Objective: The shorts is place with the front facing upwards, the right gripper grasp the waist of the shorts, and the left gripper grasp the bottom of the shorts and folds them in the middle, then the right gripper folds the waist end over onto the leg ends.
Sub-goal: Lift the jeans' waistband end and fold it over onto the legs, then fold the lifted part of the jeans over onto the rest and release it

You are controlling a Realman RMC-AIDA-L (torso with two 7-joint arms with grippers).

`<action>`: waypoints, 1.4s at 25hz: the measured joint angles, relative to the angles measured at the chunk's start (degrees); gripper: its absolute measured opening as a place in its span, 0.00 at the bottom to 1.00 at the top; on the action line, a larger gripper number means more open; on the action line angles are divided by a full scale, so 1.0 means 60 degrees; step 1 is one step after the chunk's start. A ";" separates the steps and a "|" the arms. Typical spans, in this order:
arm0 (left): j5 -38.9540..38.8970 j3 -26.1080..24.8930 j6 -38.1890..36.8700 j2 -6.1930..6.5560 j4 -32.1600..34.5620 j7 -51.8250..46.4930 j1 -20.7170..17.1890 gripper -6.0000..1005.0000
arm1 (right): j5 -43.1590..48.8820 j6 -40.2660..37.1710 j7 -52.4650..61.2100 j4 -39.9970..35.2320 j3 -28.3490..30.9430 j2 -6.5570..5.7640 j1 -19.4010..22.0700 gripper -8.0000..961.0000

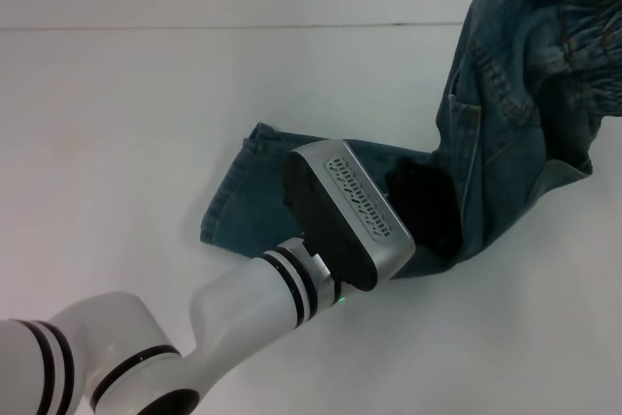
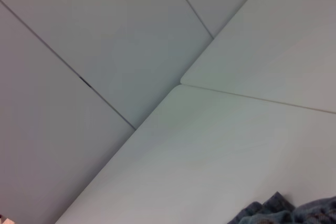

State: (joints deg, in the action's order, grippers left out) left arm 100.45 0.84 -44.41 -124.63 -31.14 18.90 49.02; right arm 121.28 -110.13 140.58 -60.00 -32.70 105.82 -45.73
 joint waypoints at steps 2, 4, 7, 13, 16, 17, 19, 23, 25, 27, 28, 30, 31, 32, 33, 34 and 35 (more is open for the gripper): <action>0.0158 -0.0089 0.0068 0.0000 -0.0077 -0.0005 0.0000 0.04 | 0.0000 0.0000 -0.0001 0.0007 0.0000 -0.0009 0.0016 0.13; 0.0272 -0.0149 0.0141 0.0000 -0.0164 -0.0012 0.0000 0.05 | 0.0000 0.0000 -0.0007 0.0020 0.0000 -0.0012 0.0033 0.14; 0.0305 -0.0187 0.0192 0.0000 -0.0255 -0.0014 0.0001 0.05 | 0.0001 0.0000 -0.0031 0.0030 0.0000 -0.0024 0.0047 0.14; 0.0317 -0.0449 0.0078 -0.0002 -0.0323 -0.0040 -0.0132 0.05 | 0.0068 -0.0005 -0.0086 0.0063 -0.0093 -0.0032 0.0065 0.15; 0.0318 -0.0867 -0.0512 0.0003 -0.0247 -0.0174 -0.0602 0.06 | 0.0110 -0.0001 -0.0134 0.0188 -0.0256 -0.0041 0.0075 0.16; 0.0319 -0.1039 -0.0848 0.0003 -0.0144 -0.0334 -0.0827 0.06 | 0.0117 0.0005 -0.0154 0.0245 -0.0303 -0.0046 0.0076 0.16; 0.0321 -0.1281 -0.1242 0.0020 0.0074 -0.0749 -0.1104 0.06 | 0.0119 0.0029 -0.0194 0.0326 -0.0343 -0.0058 0.0077 0.16; 0.0330 -0.1657 -0.2174 0.0043 0.1162 -0.2883 -0.1619 0.06 | 0.0119 0.0067 -0.0236 0.0412 -0.0354 -0.0071 0.0076 0.17; 0.0328 -0.1794 -0.2646 0.0029 0.1909 -0.4246 -0.1811 0.06 | 0.0119 0.0096 -0.0268 0.0424 -0.0405 -0.0072 0.0052 0.17; 0.0317 -0.1944 -0.3069 0.0037 0.2687 -0.5631 -0.2003 0.06 | 0.0120 0.0179 -0.0327 0.0436 -0.0523 -0.0073 0.0024 0.17; 0.0313 -0.2027 -0.3227 0.0041 0.2957 -0.6094 -0.2080 0.06 | 0.0119 0.0236 -0.0367 0.0458 -0.0633 -0.0073 0.0001 0.18; 0.0278 -0.2258 -0.3622 0.0062 0.3609 -0.7125 -0.2306 0.07 | 0.0119 0.0433 -0.0462 0.0639 -0.0925 -0.0063 -0.0077 0.18; 0.0278 -0.2373 -0.3780 0.0065 0.3867 -0.7500 -0.2403 0.07 | 0.0118 0.0517 -0.0511 0.0759 -0.1077 -0.0055 -0.0132 0.18; 0.0269 -0.2482 -0.3939 0.0074 0.4106 -0.7891 -0.2520 0.07 | 0.0118 0.0635 -0.0601 0.0991 -0.1269 -0.0057 -0.0228 0.18; 0.0263 -0.2609 -0.4109 0.0084 0.4372 -0.8275 -0.2635 0.07 | 0.0118 0.0771 -0.0712 0.1255 -0.1489 -0.0060 -0.0357 0.18; 0.0253 -0.2748 -0.4275 0.0094 0.4621 -0.8663 -0.2765 0.07 | 0.0118 0.0889 -0.0817 0.1484 -0.1671 -0.0062 -0.0482 0.19; 0.0247 -0.2872 -0.4397 0.0102 0.4813 -0.8946 -0.2871 0.07 | 0.0119 0.0993 -0.0901 0.1692 -0.1850 -0.0061 -0.0615 0.19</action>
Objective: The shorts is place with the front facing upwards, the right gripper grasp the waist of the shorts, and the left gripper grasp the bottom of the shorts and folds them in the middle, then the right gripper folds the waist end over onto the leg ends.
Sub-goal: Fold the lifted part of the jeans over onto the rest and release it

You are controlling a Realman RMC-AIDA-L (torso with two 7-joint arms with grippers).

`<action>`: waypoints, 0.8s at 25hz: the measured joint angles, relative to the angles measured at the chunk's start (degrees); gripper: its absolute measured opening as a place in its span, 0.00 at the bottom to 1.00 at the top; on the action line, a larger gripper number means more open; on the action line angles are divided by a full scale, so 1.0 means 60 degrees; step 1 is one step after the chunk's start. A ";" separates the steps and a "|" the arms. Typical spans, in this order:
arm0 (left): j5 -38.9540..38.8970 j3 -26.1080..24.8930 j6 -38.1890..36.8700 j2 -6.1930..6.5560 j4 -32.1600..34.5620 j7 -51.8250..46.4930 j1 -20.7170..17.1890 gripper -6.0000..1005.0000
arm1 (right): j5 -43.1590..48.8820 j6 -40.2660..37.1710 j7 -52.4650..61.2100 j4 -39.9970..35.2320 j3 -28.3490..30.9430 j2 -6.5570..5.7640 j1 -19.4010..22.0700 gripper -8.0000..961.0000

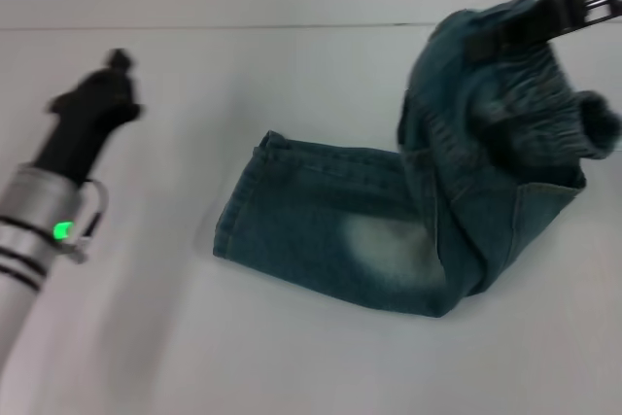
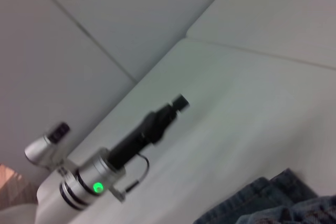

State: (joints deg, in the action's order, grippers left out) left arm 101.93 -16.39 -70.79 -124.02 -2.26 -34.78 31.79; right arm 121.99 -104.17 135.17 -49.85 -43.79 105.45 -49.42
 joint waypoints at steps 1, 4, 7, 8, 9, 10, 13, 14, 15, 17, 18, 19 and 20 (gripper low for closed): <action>-0.0002 -0.0135 -0.0159 0.0004 0.0194 -0.0312 -0.0121 0.07 | -0.0001 0.0123 -0.0092 0.0203 -0.0198 0.0012 -0.0154 0.19; -0.0005 -0.0364 -0.0384 0.0011 0.0446 -0.0649 -0.0358 0.07 | 0.0001 0.0460 -0.0292 0.0574 -0.0856 0.0122 -0.0618 0.19; -0.0013 -0.0547 -0.0732 0.0015 0.0580 -0.0900 -0.0730 0.08 | 0.0205 0.0842 -0.0368 0.0676 -0.1579 0.0362 -0.1055 0.20; -0.0020 -0.0597 -0.0820 0.0015 0.0599 -0.0931 -0.0849 0.08 | 0.0347 0.0970 -0.0395 0.0710 -0.1758 0.0452 -0.1194 0.20; -0.0019 -0.0645 -0.0883 0.0015 0.0601 -0.0933 -0.0910 0.08 | 0.0502 0.1062 -0.0439 0.0766 -0.1964 0.0570 -0.1365 0.20; -0.0022 -0.0718 -0.0963 0.0015 0.0604 -0.0933 -0.1003 0.08 | 0.0682 0.1128 -0.0509 0.0856 -0.2141 0.0702 -0.1546 0.20; -0.0027 -0.0898 -0.1117 0.0016 0.0612 -0.0936 -0.1183 0.08 | 0.1294 0.1353 -0.0723 0.1212 -0.2495 0.1078 -0.2064 0.21; -0.0027 -0.0948 -0.1156 0.0016 0.0611 -0.0939 -0.1224 0.08 | 0.1499 0.1433 -0.0798 0.1312 -0.2557 0.1198 -0.2223 0.21; -0.0026 -0.0987 -0.1181 0.0016 0.0613 -0.0941 -0.1258 0.08 | 0.1747 0.1494 -0.0899 0.1447 -0.2618 0.1348 -0.2388 0.21; -0.0027 -0.1031 -0.1216 0.0015 0.0614 -0.0947 -0.1297 0.08 | 0.2102 0.1620 -0.1063 0.1626 -0.2661 0.1572 -0.2636 0.22; -0.0026 -0.1040 -0.1222 0.0015 0.0616 -0.0948 -0.1310 0.08 | 0.2237 0.1680 -0.1130 0.1679 -0.2671 0.1663 -0.2743 0.22; -0.0027 -0.1043 -0.1223 0.0015 0.0618 -0.0950 -0.1322 0.08 | 0.2379 0.1739 -0.1205 0.1721 -0.2684 0.1779 -0.2854 0.22; -0.0026 -0.1044 -0.1224 0.0015 0.0619 -0.0950 -0.1327 0.09 | 0.2466 0.1767 -0.1256 0.1741 -0.2703 0.1871 -0.2930 0.22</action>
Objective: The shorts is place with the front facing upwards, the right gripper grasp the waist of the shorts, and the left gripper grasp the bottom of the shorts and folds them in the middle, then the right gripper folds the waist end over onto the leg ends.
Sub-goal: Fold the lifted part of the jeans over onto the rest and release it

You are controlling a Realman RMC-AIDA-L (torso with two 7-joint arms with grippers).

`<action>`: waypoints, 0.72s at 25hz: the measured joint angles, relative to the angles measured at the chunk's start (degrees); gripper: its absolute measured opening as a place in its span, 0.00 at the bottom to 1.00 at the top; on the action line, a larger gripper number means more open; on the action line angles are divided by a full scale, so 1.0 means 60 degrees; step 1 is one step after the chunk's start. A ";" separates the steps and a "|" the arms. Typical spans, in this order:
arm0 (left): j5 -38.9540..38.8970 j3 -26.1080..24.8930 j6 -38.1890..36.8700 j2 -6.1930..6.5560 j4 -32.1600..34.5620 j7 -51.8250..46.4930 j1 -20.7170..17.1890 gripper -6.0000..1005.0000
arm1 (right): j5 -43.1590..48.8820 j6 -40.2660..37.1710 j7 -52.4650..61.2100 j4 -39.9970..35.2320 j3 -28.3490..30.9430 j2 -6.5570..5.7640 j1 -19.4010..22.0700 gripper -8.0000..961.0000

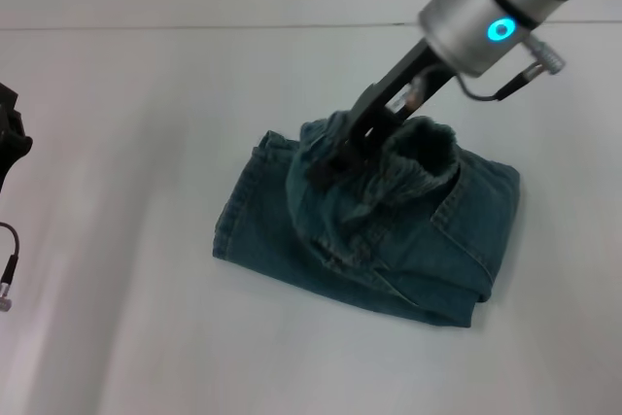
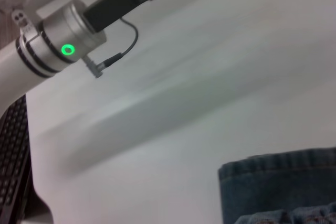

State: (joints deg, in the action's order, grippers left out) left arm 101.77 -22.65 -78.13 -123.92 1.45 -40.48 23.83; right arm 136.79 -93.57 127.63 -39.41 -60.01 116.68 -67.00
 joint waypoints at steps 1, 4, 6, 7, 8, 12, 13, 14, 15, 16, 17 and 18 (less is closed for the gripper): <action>0.0000 -0.0001 0.0000 0.0000 0.0001 -0.0001 -0.0008 0.09 | 0.0077 0.0041 -0.0038 0.0003 -0.0053 0.0082 -0.0070 0.22; 0.0001 -0.0004 -0.0001 0.0000 0.0000 -0.0003 -0.0020 0.09 | 0.0227 0.0204 -0.0091 0.0016 -0.0314 0.0303 -0.0231 0.23; 0.0001 -0.0005 0.0006 0.0000 -0.0013 -0.0004 -0.0021 0.09 | 0.0251 0.0347 -0.0093 0.0033 -0.0498 0.0397 -0.0284 0.23; 0.0001 -0.0005 0.0021 0.0000 -0.0021 -0.0005 -0.0023 0.09 | 0.0257 0.0433 -0.0092 0.0073 -0.0597 0.0433 -0.0312 0.23; 0.0001 -0.0005 0.0034 0.0000 -0.0026 -0.0006 -0.0024 0.09 | 0.0257 0.0530 -0.0092 0.0141 -0.0684 0.0450 -0.0344 0.23; 0.0001 -0.0004 0.0056 0.0000 -0.0037 -0.0007 -0.0028 0.09 | 0.0214 0.1006 -0.0151 0.0516 -0.0763 0.0463 -0.0484 0.31; 0.0002 -0.0004 0.0058 0.0000 -0.0038 -0.0007 -0.0029 0.10 | 0.0200 0.1052 -0.0177 0.0534 -0.0746 0.0464 -0.0488 0.33; 0.0002 -0.0005 0.0063 0.0000 -0.0037 -0.0007 -0.0030 0.10 | 0.0157 0.1089 -0.0214 0.0534 -0.0713 0.0464 -0.0482 0.35; 0.0001 -0.0004 0.0068 0.0000 -0.0038 -0.0007 -0.0031 0.10 | 0.0069 0.1107 -0.0257 0.0507 -0.0670 0.0465 -0.0451 0.38; 0.0001 -0.0004 0.0074 0.0000 -0.0037 -0.0008 -0.0031 0.10 | 0.0020 0.1116 -0.0276 0.0487 -0.0649 0.0466 -0.0431 0.40; 0.0002 -0.0004 0.0084 0.0000 -0.0036 -0.0013 -0.0030 0.10 | -0.0102 0.1122 -0.0304 0.0428 -0.0637 0.0461 -0.0389 0.42; 0.0002 -0.0004 0.0087 0.0000 -0.0032 -0.0016 -0.0028 0.10 | -0.0249 0.1116 -0.0332 0.0357 -0.0631 0.0438 -0.0337 0.44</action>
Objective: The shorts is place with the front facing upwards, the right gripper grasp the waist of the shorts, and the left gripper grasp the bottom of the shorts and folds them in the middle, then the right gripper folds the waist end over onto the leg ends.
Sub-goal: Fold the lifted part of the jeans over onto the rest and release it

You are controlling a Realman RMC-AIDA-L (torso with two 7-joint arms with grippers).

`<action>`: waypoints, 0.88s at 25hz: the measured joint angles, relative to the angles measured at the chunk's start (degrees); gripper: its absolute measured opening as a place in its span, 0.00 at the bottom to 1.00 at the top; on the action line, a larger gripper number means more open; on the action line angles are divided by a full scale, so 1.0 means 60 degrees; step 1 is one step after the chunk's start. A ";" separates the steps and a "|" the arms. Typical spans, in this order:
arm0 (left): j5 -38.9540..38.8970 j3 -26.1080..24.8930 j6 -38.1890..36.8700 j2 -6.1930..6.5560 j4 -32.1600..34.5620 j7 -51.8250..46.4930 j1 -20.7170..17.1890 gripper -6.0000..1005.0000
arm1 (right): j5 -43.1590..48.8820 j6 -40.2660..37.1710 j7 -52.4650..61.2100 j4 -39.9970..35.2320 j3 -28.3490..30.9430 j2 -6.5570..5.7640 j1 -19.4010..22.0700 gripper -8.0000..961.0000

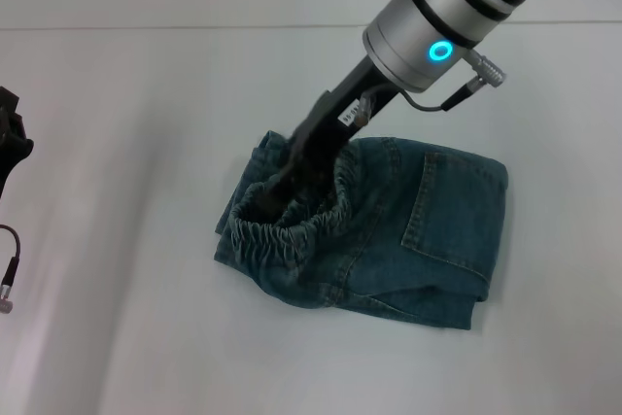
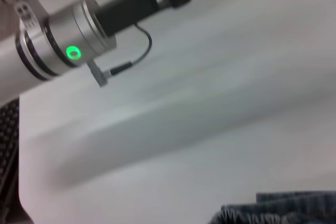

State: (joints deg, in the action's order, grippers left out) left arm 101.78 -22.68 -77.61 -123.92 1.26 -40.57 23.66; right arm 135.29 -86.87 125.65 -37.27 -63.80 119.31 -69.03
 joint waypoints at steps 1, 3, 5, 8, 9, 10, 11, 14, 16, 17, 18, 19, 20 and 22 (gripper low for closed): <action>0.0000 0.0001 0.0003 0.0000 0.0003 -0.0010 0.0003 0.10 | -0.0100 -0.0021 -0.0011 -0.0062 0.0005 -0.0026 0.0041 0.47; 0.0000 0.0000 0.0008 0.0000 0.0013 -0.0062 0.0015 0.10 | -0.0200 -0.0227 -0.0021 -0.0221 0.0005 -0.0079 0.0109 0.55; 0.0000 0.0000 0.0010 0.0000 0.0024 -0.0120 0.0024 0.10 | -0.0177 -0.0712 -0.0032 -0.0379 0.0005 -0.0177 0.0178 0.64; 0.0000 0.0001 0.0014 0.0000 0.0067 -0.0225 0.0026 0.11 | -0.0143 -0.1419 -0.0098 -0.0501 -0.0004 -0.0355 0.0327 0.82; 0.0000 0.0000 0.0015 0.0000 0.0090 -0.0277 0.0027 0.11 | -0.0135 -0.1605 -0.0121 -0.0525 -0.0022 -0.0417 0.0404 0.91; 0.0000 0.0001 0.0017 0.0000 0.0106 -0.0310 0.0027 0.11 | -0.0130 -0.1722 -0.0147 -0.0530 -0.0063 -0.0476 0.0478 0.91; 0.0000 0.0001 0.0018 0.0000 0.0113 -0.0322 0.0023 0.11 | -0.0125 -0.1822 -0.0175 -0.0518 -0.0110 -0.0523 0.0539 0.90; 0.0000 0.0000 0.0017 0.0000 0.0123 -0.0329 0.0019 0.11 | -0.0110 -0.2029 -0.0347 -0.0406 -0.0390 -0.0537 0.0715 0.90; 0.0000 0.0001 0.0018 0.0007 0.0127 -0.0329 0.0028 0.11 | -0.0003 -0.1968 -0.0376 -0.0377 -0.0556 -0.0444 0.0793 0.89; 0.0000 0.0001 0.0018 0.0011 0.0127 -0.0328 0.0035 0.11 | 0.0132 -0.1863 -0.0375 -0.0362 -0.0620 -0.0365 0.0826 0.89; -0.0001 0.0000 0.0018 0.0022 0.0129 -0.0329 0.0052 0.11 | 0.0333 -0.1682 -0.0370 -0.0323 -0.0649 -0.0262 0.0834 0.89; 0.0000 0.0001 0.0017 0.0024 0.0128 -0.0329 0.0063 0.11 | 0.0530 -0.1547 -0.0363 -0.0269 -0.0661 -0.0151 0.0825 0.89; 0.0000 0.0000 0.0018 0.0027 0.0129 -0.0329 0.0073 0.11 | 0.0676 -0.1396 -0.0353 -0.0198 -0.0665 -0.0074 0.0793 0.89; 0.0000 0.0000 0.0018 0.0029 0.0129 -0.0328 0.0086 0.12 | 0.0857 -0.1046 -0.0323 0.0054 -0.0691 0.0032 0.0672 0.89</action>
State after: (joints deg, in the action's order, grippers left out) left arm 101.78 -22.67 -77.51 -123.75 2.03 -42.54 24.18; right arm 140.44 -93.15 123.71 -36.95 -67.94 119.50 -65.00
